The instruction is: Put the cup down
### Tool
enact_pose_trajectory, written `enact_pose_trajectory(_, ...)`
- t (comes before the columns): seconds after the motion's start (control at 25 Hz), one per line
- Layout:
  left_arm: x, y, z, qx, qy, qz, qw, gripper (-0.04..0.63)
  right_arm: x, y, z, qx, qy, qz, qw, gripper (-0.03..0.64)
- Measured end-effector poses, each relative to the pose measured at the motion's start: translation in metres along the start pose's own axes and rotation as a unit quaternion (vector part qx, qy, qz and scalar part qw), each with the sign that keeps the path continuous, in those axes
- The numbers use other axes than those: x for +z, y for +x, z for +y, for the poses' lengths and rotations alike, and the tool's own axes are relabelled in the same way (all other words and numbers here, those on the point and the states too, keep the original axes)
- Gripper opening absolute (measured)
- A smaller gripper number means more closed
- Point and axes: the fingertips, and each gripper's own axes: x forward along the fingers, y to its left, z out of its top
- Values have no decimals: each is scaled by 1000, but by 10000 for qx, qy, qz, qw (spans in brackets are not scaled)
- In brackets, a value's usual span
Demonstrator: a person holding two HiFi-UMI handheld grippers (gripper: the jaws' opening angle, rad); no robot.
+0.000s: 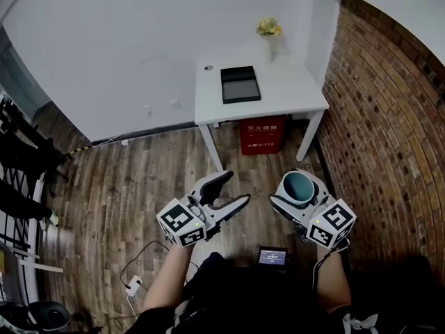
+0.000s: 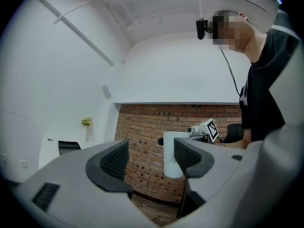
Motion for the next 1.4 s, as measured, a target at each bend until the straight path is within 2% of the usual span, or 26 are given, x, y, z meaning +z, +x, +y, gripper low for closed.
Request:
enact_pose_trajectory(0.2, -6, 4, 30, 125, -96, -35, 9999, 304, 0, 13, -18, 8, 109, -20, 9999, 405)
enact_pose_trajectory(0.36, -11, 8, 71, 195, -184, -83, 9996, 304, -3, 39, -36, -46, 133, 28, 9999, 403)
enact_pose_trajectory(0.56, -12, 33, 136, 1, -283, -170, 9995, 304, 1, 84, -72, -160, 39, 51, 9999, 403)
enact_pose_trajectory(0.64, -7, 47, 164, -121, -203, -103, 9997, 303, 9, 107, -91, -261, 27, 20, 9997, 402)
enact_pose_trajectory(0.8, 5, 65, 212, -376, 334, 268, 9984, 304, 32, 156, -122, -414, 22, -43, 9991, 402)
enact_pose_trajectory(0.88, 13, 69, 239, -479, 454, 294, 9974, 304, 41, 183, -138, -470, -9, -73, 9989, 402)
enact_pose_trajectory(1.12, 20, 78, 312, -522, 281, 261, 9979, 304, 44, 247, -170, -519, 58, 21, 9986, 402)
enact_pose_trajectory(1.4, 13, 96, 357, -560, 64, 272, 9980, 304, 35, 284, -206, -568, 240, 183, 9979, 402)
